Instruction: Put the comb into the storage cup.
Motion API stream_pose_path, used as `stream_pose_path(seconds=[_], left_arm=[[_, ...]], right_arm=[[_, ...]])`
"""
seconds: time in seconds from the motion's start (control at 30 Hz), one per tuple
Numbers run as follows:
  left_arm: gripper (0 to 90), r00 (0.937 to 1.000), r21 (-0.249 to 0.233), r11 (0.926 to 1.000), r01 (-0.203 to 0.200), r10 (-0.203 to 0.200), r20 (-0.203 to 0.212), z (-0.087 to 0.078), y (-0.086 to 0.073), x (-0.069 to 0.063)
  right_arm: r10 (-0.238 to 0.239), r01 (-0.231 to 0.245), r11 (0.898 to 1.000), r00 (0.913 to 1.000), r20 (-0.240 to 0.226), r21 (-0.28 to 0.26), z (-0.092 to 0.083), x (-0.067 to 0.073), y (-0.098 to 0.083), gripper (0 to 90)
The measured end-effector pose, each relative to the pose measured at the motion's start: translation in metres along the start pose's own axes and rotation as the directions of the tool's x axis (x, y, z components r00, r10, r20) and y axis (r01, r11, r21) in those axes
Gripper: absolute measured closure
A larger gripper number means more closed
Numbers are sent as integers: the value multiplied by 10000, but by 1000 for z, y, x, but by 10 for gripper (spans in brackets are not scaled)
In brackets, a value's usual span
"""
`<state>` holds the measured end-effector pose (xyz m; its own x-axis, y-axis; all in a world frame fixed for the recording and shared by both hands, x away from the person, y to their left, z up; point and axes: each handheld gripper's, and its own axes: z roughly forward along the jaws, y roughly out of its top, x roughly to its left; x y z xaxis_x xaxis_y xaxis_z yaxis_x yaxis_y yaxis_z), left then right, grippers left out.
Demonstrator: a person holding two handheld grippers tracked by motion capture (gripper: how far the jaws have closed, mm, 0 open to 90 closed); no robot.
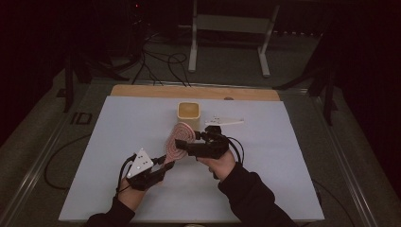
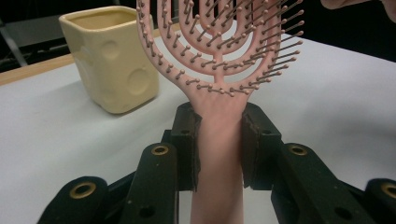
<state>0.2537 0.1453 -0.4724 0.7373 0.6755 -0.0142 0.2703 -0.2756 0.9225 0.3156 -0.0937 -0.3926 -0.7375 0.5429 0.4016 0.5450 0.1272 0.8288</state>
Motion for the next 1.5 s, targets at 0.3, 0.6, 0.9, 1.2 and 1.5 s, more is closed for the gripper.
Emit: stream_pose_path(seconds=[0.3,0.6,0.9,1.2,1.5], left_arm=[[713,9999,-92,9999,-59,60,85,0,0,-1],[712,9998,98,9999,-25,23,186,3,-1,-1],[712,9994,107,9999,60,-64,336,3,1,-1],[709,9956,177,9986,496,-508,789,4,3,1],[541,9895,776,9937,812,-898,1134,10,4,-1]], right_arm=[[146,-136,9993,9994,-299,339,9,0,-3,553],[248,-218,9981,9984,-510,577,10,-2,-3,629],[-92,110,9995,9980,-633,288,8,2,-3,642],[-660,664,9978,9959,-614,45,7,7,-2,644],[-1035,1029,9946,9938,-413,-167,4,9,3,646]])
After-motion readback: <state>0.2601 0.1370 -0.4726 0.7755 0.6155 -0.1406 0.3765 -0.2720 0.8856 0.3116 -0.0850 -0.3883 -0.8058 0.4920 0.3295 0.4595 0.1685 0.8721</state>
